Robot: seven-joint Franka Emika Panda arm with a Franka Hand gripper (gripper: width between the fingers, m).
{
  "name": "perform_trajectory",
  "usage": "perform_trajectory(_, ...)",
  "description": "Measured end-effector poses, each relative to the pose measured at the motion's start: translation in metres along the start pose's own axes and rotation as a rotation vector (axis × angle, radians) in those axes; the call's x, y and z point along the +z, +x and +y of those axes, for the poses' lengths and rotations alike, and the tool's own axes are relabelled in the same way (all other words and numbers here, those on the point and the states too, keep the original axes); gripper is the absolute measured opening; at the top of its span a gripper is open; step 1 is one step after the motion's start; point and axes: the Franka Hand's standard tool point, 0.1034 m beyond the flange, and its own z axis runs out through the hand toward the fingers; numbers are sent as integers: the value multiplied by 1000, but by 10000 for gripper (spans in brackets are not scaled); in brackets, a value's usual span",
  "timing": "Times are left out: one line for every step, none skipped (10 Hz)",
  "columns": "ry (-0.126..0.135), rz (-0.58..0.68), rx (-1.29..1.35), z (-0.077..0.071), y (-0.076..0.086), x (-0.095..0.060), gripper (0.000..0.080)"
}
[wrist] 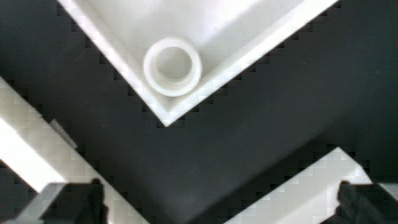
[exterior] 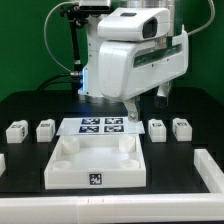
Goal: Assemble one leg
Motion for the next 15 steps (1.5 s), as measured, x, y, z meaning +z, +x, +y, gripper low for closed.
perform_trajectory(1, 0, 0, 0, 0, 0, 650)
perform_trajectory(1, 0, 0, 0, 0, 0, 650)
perform_trajectory(1, 0, 0, 0, 0, 0, 650)
perform_trajectory(1, 0, 0, 0, 0, 0, 650)
perform_trajectory(1, 0, 0, 0, 0, 0, 650)
perform_trajectory(1, 0, 0, 0, 0, 1, 650)
perform_trajectory(1, -1, 0, 0, 0, 1, 650)
perform_trajectory(2, -1, 0, 0, 0, 1, 650)
perform_trajectory(2, -1, 0, 0, 0, 1, 650)
perform_trajectory(2, -1, 0, 0, 0, 1, 650)
perform_trajectory(2, -1, 0, 0, 0, 1, 650)
perform_trajectory(2, -1, 0, 0, 0, 1, 650)
perform_trajectory(2, -1, -10, 0, 0, 2, 650)
perform_trajectory(4, -2, -43, -1, -2, 3, 650)
perform_trajectory(2, 1, -56, -9, -16, 9, 650)
